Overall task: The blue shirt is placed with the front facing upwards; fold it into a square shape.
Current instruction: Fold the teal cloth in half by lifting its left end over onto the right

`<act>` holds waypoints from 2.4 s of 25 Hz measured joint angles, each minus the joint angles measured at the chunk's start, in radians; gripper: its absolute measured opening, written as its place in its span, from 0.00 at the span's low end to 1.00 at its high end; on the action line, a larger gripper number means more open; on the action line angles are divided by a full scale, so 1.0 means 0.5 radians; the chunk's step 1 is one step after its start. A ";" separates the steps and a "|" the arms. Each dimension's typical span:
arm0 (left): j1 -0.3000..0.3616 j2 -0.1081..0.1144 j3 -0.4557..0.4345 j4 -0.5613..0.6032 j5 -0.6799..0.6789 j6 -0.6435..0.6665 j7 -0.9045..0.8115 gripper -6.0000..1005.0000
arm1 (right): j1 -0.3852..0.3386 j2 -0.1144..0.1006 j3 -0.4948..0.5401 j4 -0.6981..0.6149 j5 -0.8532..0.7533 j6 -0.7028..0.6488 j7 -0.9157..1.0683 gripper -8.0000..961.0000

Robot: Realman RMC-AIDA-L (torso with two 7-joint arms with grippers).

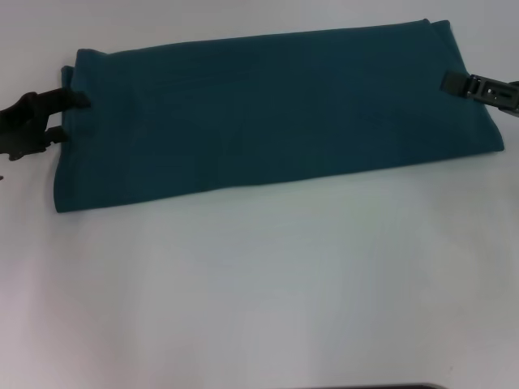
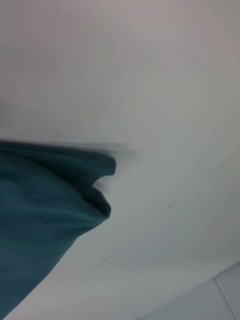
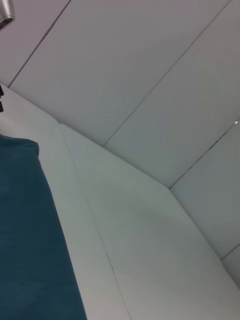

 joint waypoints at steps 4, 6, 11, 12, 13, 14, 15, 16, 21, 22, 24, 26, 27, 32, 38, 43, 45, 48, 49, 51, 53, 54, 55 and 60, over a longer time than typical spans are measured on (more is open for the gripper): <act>-0.006 -0.031 0.003 -0.007 0.008 -0.075 0.025 0.84 | -0.011 -0.001 0.000 0.001 0.000 0.001 0.001 0.67; -0.021 -0.040 0.005 -0.003 0.017 -0.096 0.040 0.84 | -0.012 -0.001 0.000 0.003 0.000 0.001 0.001 0.67; -0.035 -0.058 0.009 0.002 0.019 -0.135 0.057 0.84 | -0.013 -0.001 0.000 0.005 -0.002 0.003 0.002 0.67; -0.035 -0.060 0.011 0.003 0.020 -0.140 0.059 0.84 | -0.013 -0.001 0.000 0.005 -0.003 0.003 0.002 0.67; -0.035 -0.061 0.015 0.005 0.022 -0.147 0.060 0.84 | -0.014 -0.001 0.000 0.005 -0.003 0.003 0.002 0.67; -0.034 -0.062 0.019 0.005 0.024 -0.153 0.060 0.84 | -0.014 -0.001 0.000 0.005 -0.003 0.003 0.002 0.67; -0.033 -0.063 0.025 0.006 0.025 -0.159 0.061 0.84 | -0.014 -0.001 0.000 0.005 -0.003 0.003 0.002 0.67; -0.032 -0.063 0.030 0.007 0.027 -0.164 0.061 0.84 | -0.014 -0.001 0.000 0.005 -0.003 0.003 0.002 0.67; -0.034 -0.063 0.032 0.010 0.068 -0.160 0.049 0.84 | -0.014 -0.001 0.000 0.005 -0.003 0.003 0.002 0.67; -0.036 -0.063 0.032 0.010 0.073 -0.154 0.046 0.84 | -0.014 -0.001 0.000 0.005 -0.003 0.003 0.002 0.67; -0.035 -0.063 0.027 -0.003 0.071 -0.130 0.045 0.84 | -0.014 -0.001 0.000 0.005 -0.003 0.002 0.002 0.66; -0.030 -0.063 0.013 -0.034 0.061 -0.093 0.040 0.84 | -0.014 -0.001 0.003 0.005 -0.003 -0.001 0.002 0.66; -0.026 -0.063 0.007 -0.053 0.060 -0.077 0.033 0.84 | -0.014 -0.001 0.005 0.005 -0.003 -0.004 0.002 0.66; 0.011 -0.061 -0.017 -0.206 0.061 0.012 -0.087 0.84 | -0.017 -0.001 0.005 0.005 -0.003 -0.011 0.002 0.66; -0.033 0.099 0.017 -0.141 0.110 0.222 -0.485 0.84 | -0.015 -0.015 0.000 -0.002 -0.045 -0.015 0.050 0.66; -0.084 0.117 0.023 -0.127 0.177 0.187 -0.639 0.84 | -0.004 -0.020 0.017 -0.003 -0.096 -0.008 0.067 0.66; -0.111 0.102 0.032 -0.118 0.256 0.153 -0.624 0.84 | -0.001 -0.020 0.019 -0.005 -0.097 -0.002 0.062 0.66; -0.155 0.092 0.037 -0.116 0.343 0.154 -0.451 0.84 | 0.002 -0.022 0.017 -0.012 -0.098 -0.003 0.061 0.66; -0.167 0.092 0.037 -0.120 0.348 0.160 -0.345 0.84 | 0.003 -0.023 0.017 -0.014 -0.098 -0.005 0.061 0.66; -0.174 0.085 0.029 -0.144 0.344 0.165 -0.174 0.84 | 0.003 -0.025 0.018 -0.016 -0.098 -0.008 0.062 0.66; -0.171 0.073 0.018 -0.176 0.341 0.145 -0.118 0.84 | 0.005 -0.026 0.019 -0.018 -0.098 -0.013 0.065 0.66; -0.167 0.066 0.018 -0.186 0.345 0.134 -0.115 0.84 | 0.006 -0.026 0.020 -0.018 -0.098 -0.015 0.067 0.66; -0.165 0.064 0.024 -0.187 0.357 0.122 -0.114 0.84 | 0.005 -0.026 0.019 -0.018 -0.098 -0.016 0.067 0.66; -0.163 0.039 0.030 -0.171 0.456 0.045 -0.161 0.84 | 0.004 -0.026 0.020 -0.018 -0.096 -0.016 0.073 0.66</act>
